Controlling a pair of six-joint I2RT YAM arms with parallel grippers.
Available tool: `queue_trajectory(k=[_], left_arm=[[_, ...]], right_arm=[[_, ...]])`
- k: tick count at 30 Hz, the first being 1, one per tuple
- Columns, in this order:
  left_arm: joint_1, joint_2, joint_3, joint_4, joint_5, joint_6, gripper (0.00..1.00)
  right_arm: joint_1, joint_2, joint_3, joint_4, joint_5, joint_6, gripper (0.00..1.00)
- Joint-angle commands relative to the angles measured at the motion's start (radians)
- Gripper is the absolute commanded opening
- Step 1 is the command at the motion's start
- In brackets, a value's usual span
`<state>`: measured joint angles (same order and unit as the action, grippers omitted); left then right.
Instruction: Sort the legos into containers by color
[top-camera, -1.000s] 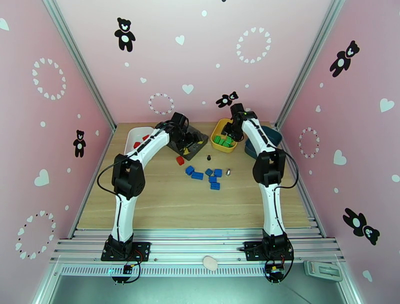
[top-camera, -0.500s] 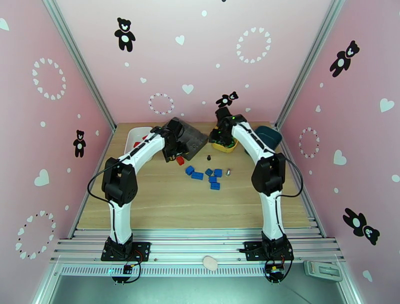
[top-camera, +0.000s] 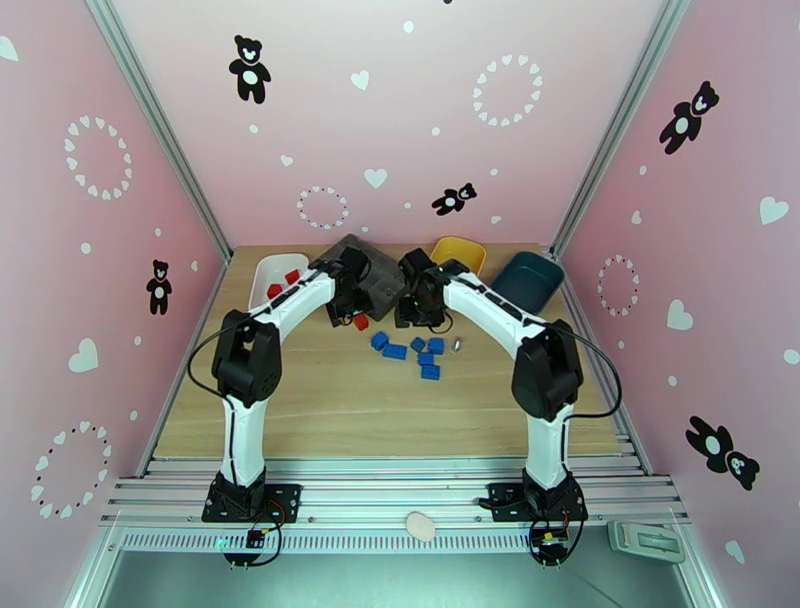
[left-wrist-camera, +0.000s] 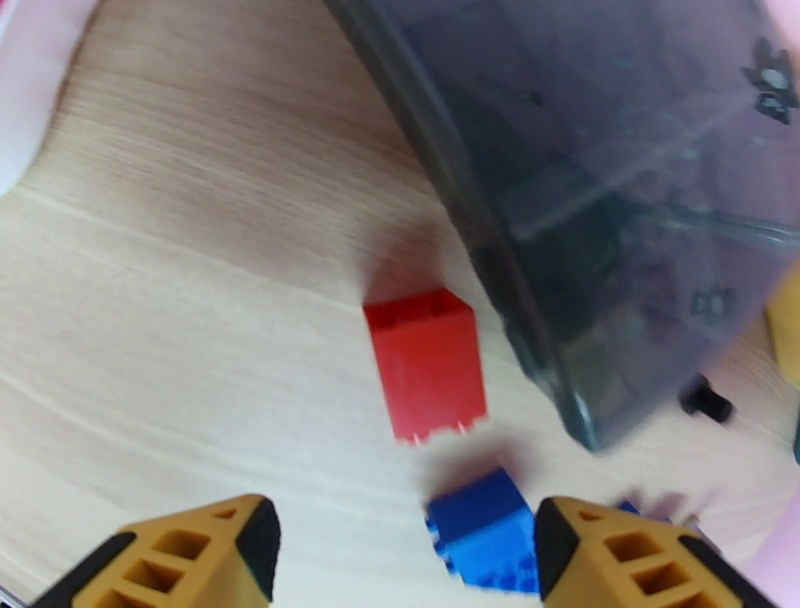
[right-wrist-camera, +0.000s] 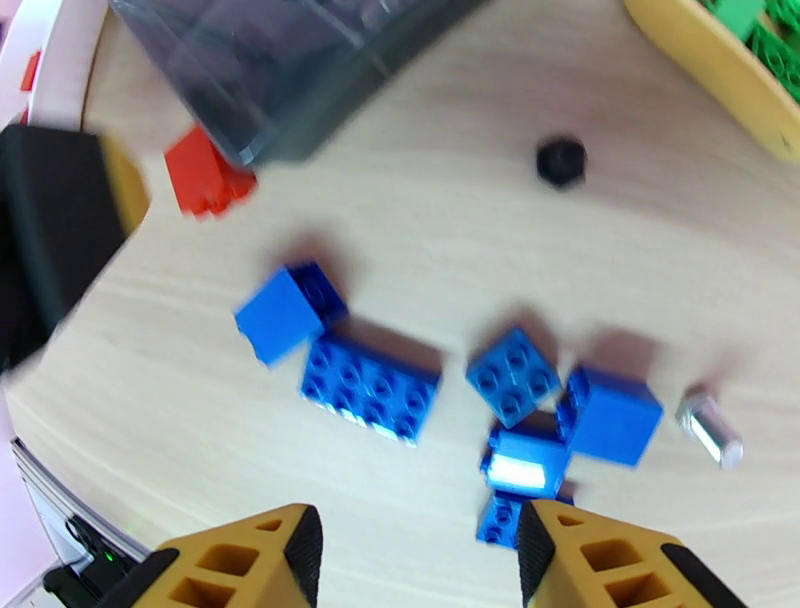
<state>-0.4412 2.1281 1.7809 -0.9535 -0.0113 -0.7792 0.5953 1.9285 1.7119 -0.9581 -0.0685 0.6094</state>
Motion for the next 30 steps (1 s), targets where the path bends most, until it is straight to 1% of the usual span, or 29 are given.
queue_trajectory(k=[1, 7, 18, 21, 26, 30], left_arm=[[-0.005, 0.033, 0.02, 0.022, -0.026, -0.011, 0.71], [-0.005, 0.071, 0.037, 0.034, -0.031, -0.015, 0.7], [-0.01, 0.12, 0.068, 0.051, -0.018, -0.029, 0.69], [-0.01, 0.132, 0.069, 0.049, -0.021, -0.035, 0.66], [-0.01, 0.153, 0.064, 0.047, -0.021, -0.039, 0.63], [-0.01, 0.143, 0.047, 0.053, -0.03, -0.04, 0.58]], right_arm=[[0.0, -0.095, -0.052, 0.01, 0.019, 0.012, 0.56], [0.001, -0.129, -0.1, 0.009, 0.02, 0.016, 0.56], [0.0, -0.105, -0.086, 0.011, 0.001, 0.017, 0.56], [0.001, -0.105, -0.082, 0.01, 0.001, 0.016, 0.56], [0.001, -0.108, -0.076, 0.002, 0.005, 0.011, 0.56], [0.0, -0.11, -0.08, 0.001, 0.008, 0.012, 0.56]])
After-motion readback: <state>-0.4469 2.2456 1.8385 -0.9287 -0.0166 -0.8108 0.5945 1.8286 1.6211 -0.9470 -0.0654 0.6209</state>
